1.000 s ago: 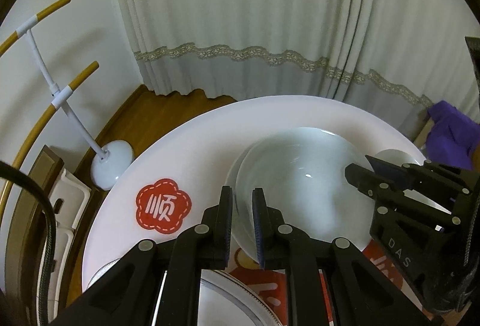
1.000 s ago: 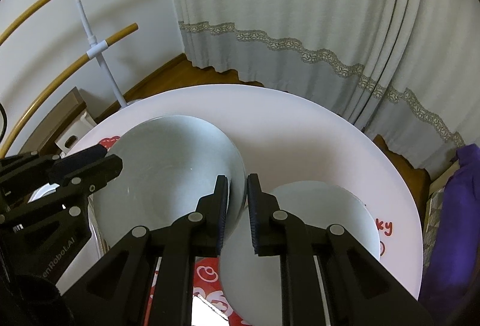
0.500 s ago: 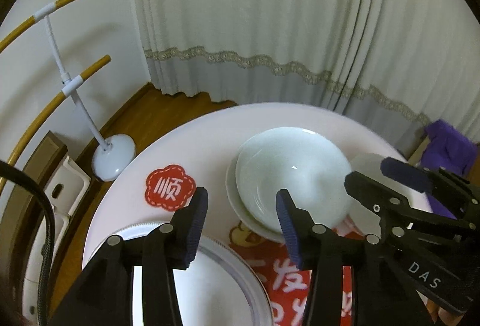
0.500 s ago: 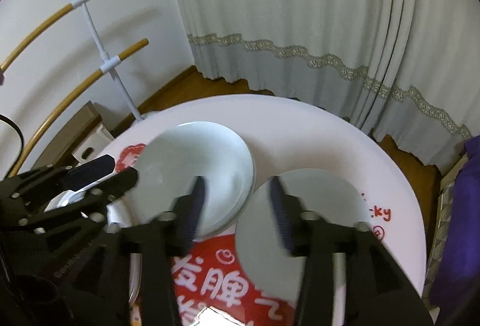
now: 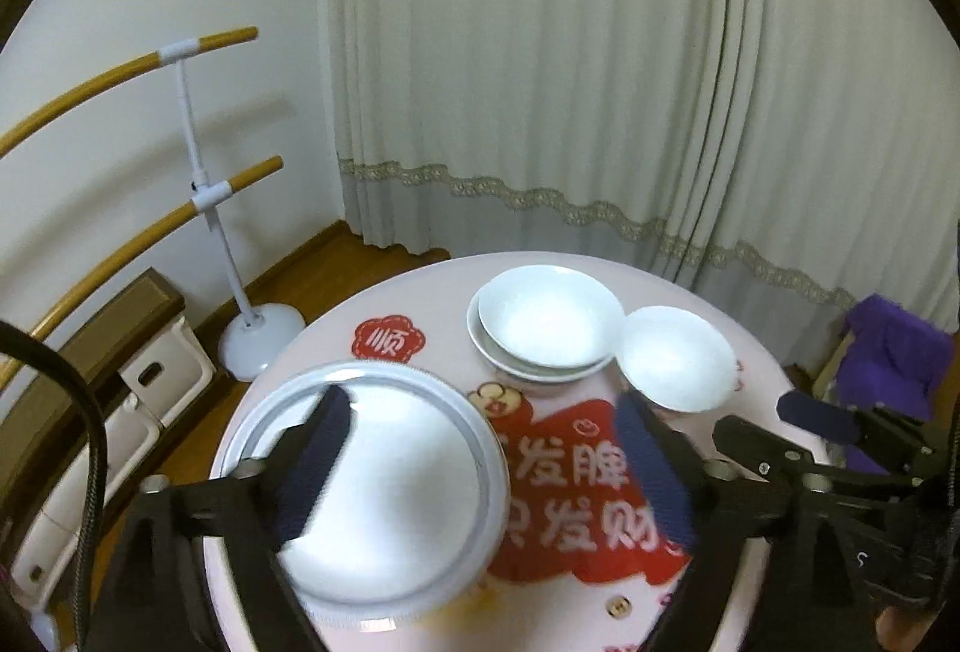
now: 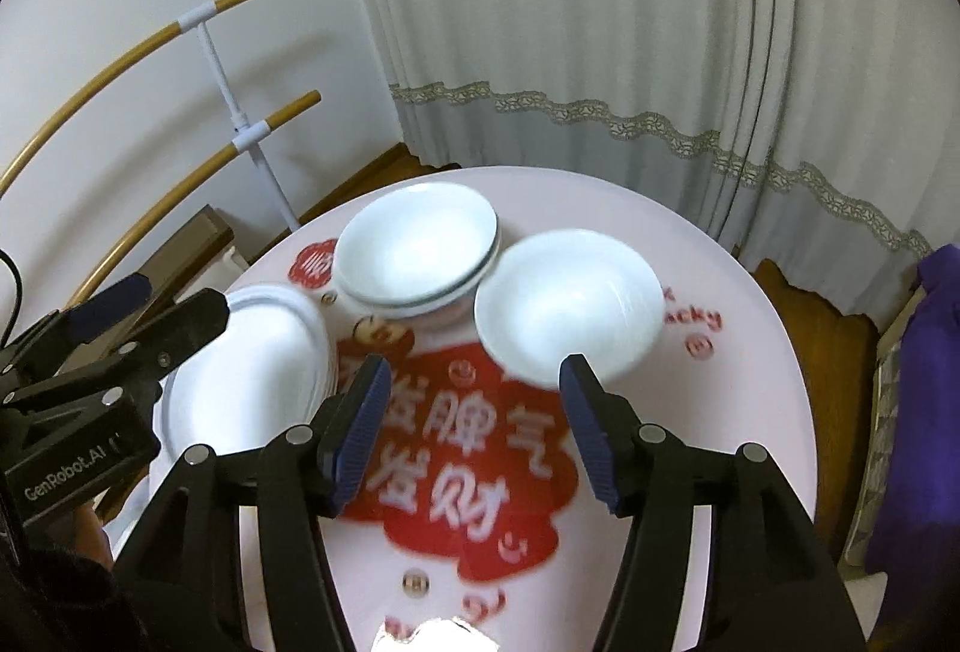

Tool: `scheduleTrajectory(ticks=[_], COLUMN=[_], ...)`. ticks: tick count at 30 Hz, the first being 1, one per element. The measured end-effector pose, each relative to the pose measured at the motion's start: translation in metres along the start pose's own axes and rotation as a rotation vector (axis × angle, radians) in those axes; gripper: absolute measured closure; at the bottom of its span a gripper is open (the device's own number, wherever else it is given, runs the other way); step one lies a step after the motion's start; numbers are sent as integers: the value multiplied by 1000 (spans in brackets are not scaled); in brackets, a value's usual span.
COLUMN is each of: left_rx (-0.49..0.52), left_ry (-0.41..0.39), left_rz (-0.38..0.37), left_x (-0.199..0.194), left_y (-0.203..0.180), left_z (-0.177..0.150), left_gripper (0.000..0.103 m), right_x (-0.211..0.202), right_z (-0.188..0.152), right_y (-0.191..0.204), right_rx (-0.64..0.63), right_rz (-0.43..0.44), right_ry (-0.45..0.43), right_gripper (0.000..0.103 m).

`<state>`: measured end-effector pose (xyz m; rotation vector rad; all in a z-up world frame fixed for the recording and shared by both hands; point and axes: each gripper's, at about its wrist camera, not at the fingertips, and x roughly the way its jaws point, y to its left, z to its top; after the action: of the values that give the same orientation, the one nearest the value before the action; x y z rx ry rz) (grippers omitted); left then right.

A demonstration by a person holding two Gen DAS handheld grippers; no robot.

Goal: Organize plates and bowls
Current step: 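Open both grippers to release the stacked bowl, then pull both open grippers back from the nested bowls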

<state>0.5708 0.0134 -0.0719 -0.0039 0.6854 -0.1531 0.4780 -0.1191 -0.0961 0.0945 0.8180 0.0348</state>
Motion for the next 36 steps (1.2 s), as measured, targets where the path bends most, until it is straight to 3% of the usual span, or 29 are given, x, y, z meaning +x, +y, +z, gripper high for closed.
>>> scheduleTrajectory(ticks=[9, 16, 26, 36], left_rx=[-71, -122, -128, -151], left_ry=[-48, -49, -14, 64], left_rz=[-6, 6, 35, 21], left_x=[-74, -103, -92, -28], left_y=[-14, -24, -42, -51], left_z=[-60, -84, -71, -37], left_gripper=[3, 1, 1, 1], right_x=[-53, -83, -89, -54], right_z=[-46, -65, -70, -47], right_y=[-2, -17, -46, -74], right_rx=[-9, -4, 35, 61], right_rz=[12, 5, 27, 8], right_ry=[-28, -50, -47, -15], right_gripper=[32, 21, 14, 14])
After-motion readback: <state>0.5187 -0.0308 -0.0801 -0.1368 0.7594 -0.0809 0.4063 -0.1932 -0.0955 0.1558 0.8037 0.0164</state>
